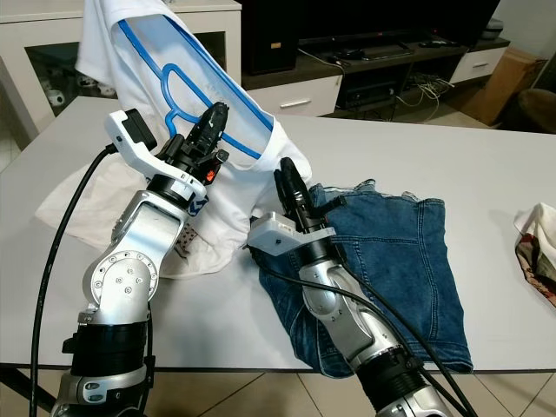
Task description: Hang hanger
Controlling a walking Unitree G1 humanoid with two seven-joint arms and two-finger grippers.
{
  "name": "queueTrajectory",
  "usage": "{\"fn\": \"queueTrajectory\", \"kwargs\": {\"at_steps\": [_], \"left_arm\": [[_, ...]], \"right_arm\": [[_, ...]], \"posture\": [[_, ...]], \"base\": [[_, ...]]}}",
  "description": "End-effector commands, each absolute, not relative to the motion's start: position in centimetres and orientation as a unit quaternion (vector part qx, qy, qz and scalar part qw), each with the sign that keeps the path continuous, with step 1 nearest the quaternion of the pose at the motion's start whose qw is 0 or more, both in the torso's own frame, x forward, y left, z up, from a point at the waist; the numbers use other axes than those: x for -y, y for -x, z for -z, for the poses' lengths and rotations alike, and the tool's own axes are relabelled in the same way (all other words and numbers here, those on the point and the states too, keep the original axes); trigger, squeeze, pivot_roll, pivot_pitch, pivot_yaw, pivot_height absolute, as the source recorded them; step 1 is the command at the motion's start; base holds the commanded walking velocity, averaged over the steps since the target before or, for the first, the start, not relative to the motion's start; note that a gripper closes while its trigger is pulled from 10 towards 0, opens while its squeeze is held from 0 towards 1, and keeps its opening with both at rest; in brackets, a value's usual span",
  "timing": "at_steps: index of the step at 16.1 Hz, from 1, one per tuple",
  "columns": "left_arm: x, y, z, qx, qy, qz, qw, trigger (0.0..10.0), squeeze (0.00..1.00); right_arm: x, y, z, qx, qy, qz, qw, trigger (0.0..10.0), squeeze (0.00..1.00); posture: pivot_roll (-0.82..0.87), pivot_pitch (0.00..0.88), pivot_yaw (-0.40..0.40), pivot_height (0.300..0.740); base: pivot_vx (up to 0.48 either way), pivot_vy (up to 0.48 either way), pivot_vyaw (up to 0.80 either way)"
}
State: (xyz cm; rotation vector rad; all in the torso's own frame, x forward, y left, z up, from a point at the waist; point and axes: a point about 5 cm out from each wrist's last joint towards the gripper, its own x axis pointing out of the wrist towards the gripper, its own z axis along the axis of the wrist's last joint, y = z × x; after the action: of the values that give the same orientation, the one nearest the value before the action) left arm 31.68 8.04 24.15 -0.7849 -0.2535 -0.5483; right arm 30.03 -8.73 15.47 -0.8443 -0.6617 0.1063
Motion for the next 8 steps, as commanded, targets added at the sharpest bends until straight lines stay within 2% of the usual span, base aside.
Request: {"fn": "queueTrajectory", "kwargs": {"at_steps": [1,7,8], "left_arm": [[-8.0,-31.7,-24.3,0.124,0.37,0.263,0.883,3.6,0.0],[-8.3,-31.8,-24.0,0.122,0.37,0.256,0.885,3.6,0.0],[-8.3,-31.9,-24.0,0.123,0.371,0.255,0.885,3.6,0.0]], "right_arm": [[8.8,-29.7,-16.1,0.332,0.393,-0.05,0.856,0.0,0.0],[9.9,-29.4,-16.6,0.338,0.382,-0.045,0.859,0.0,0.0],[9.6,-29.0,-16.4,0.341,0.387,-0.059,0.854,3.1,0.0]], "posture": [[0.07,0.039,-0.047,0.74],[0.07,0.035,-0.048,0.74],[0.06,0.034,-0.048,0.74]], "base": [[0.0,0.0,0.0],[0.0,0.0,0.0],[0.0,0.0,0.0]]}}
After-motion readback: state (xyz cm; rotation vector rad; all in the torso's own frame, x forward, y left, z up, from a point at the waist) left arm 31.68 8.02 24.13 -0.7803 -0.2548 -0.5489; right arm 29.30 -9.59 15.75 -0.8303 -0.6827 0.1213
